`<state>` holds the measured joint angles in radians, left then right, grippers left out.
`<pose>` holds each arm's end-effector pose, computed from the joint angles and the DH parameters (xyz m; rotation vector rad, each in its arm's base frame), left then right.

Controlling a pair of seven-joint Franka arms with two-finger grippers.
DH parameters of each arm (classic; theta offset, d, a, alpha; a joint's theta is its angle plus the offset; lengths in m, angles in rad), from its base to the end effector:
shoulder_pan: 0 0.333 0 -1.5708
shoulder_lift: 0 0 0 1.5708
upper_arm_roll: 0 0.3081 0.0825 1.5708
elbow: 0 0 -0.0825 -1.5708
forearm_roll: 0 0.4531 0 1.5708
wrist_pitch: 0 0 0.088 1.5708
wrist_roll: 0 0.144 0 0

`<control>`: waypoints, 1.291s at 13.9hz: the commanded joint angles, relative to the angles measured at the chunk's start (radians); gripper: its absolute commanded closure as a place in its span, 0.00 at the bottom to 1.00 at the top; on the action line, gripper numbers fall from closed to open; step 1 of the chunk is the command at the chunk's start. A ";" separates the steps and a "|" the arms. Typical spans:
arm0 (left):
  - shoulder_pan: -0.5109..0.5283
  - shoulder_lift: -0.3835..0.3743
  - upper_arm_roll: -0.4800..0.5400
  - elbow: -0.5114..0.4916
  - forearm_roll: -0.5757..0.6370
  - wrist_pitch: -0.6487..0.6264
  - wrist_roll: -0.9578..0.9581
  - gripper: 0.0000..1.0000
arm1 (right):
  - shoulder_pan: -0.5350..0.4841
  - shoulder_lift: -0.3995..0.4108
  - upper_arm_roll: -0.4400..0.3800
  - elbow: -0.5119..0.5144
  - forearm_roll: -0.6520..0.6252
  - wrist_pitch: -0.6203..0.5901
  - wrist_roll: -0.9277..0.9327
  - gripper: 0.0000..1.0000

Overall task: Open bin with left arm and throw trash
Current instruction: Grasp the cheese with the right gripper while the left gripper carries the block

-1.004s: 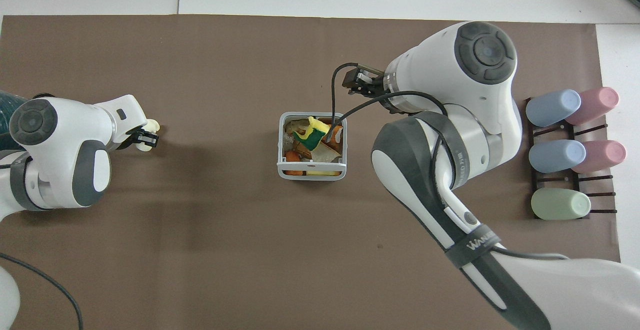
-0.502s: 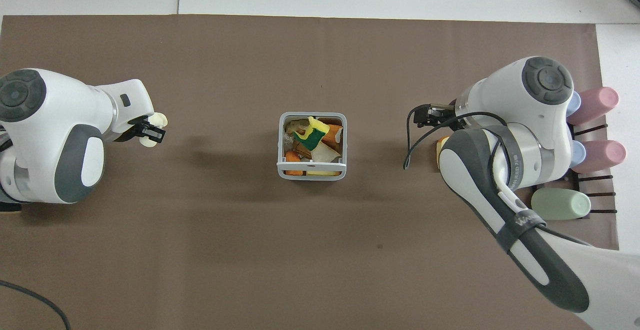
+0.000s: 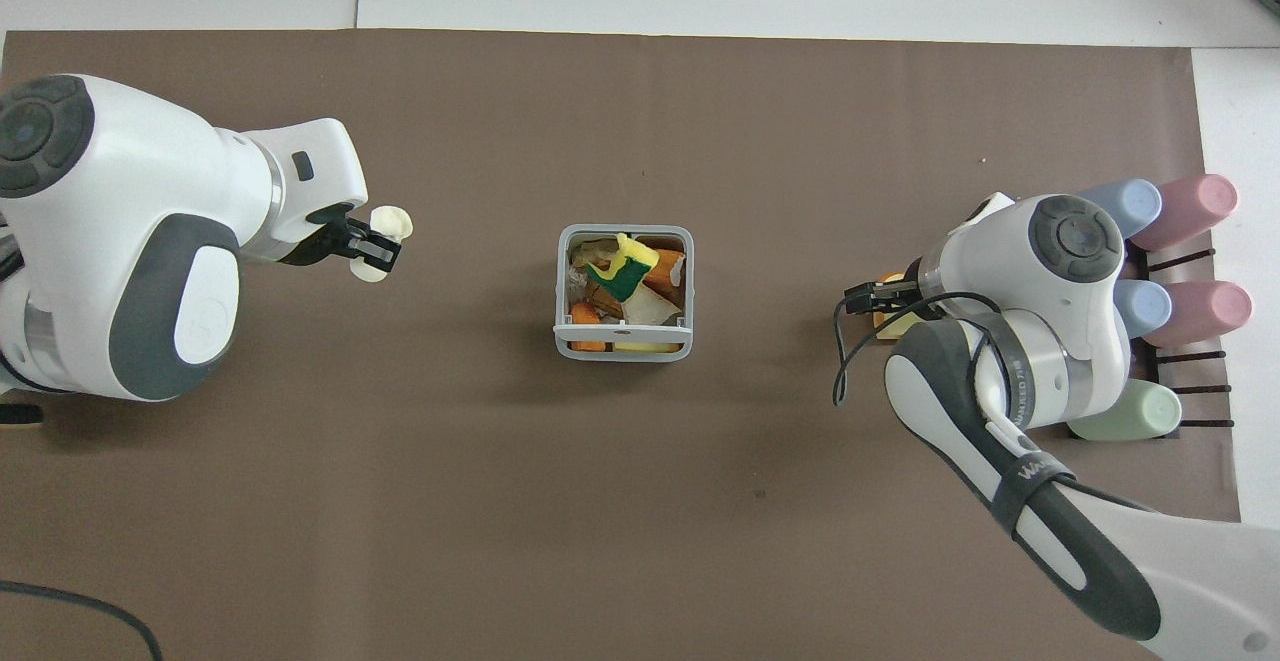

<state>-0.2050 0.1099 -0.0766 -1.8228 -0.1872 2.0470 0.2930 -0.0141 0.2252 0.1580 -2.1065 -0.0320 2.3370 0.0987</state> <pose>0.6424 -0.2018 0.4157 2.8671 -0.7278 0.1707 0.6169 0.0895 0.2204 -3.1271 -0.0989 -0.0108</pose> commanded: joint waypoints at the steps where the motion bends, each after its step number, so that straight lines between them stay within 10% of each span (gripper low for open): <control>1: -0.005 -0.001 -0.047 0.062 -0.075 -0.053 -0.028 1.00 | -0.018 -0.030 0.012 -0.049 -0.019 0.039 -0.039 0.00; 11: -0.137 0.027 -0.146 0.048 -0.138 0.124 -0.133 1.00 | -0.052 0.013 0.015 -0.056 -0.014 0.137 -0.106 0.00; 12: -0.139 0.027 -0.146 0.042 -0.138 0.134 -0.129 1.00 | -0.053 0.013 0.014 -0.056 -0.014 0.134 -0.114 0.12; 14: -0.161 0.027 -0.146 0.033 -0.138 0.154 -0.129 1.00 | -0.052 0.013 0.014 -0.056 -0.014 0.125 -0.110 0.93; 17: -0.198 0.022 -0.144 -0.019 -0.135 0.199 -0.129 1.00 | -0.050 0.013 0.014 -0.055 -0.014 0.124 -0.090 1.00; 18: -0.198 0.021 -0.144 -0.030 -0.135 0.199 -0.127 0.45 | -0.047 0.013 0.015 -0.055 -0.014 0.120 -0.082 1.00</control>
<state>-0.3858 0.1487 -0.2346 -1.8021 -0.3080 2.2111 0.1587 -0.0490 0.2399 0.1605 -2.1523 -0.0323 2.4528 -0.0020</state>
